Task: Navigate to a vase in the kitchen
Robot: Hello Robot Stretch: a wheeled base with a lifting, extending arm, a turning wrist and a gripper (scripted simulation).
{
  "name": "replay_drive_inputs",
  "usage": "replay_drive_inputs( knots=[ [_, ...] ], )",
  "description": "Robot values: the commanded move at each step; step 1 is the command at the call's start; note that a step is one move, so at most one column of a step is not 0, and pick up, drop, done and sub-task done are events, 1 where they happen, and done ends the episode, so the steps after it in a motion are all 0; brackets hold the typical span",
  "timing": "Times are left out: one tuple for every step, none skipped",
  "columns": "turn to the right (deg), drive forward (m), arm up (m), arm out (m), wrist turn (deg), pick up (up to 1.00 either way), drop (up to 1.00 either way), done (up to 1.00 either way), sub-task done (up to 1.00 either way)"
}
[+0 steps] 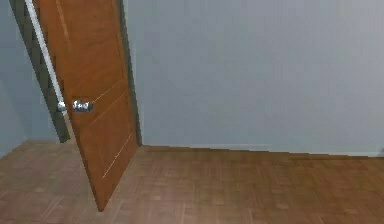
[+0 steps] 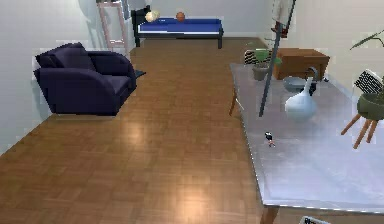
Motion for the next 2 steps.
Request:
replay_drive_inputs(
  knots=[
    [0.0, 0.1, 0.0, 0.0, 0.0, 0.0, 0.0, 0.0, 0.0],
    [-45.0, 0.0, 0.0, 0.0, 0.0, 0.0, 0.0, 0.0, 0.0]
  ],
)
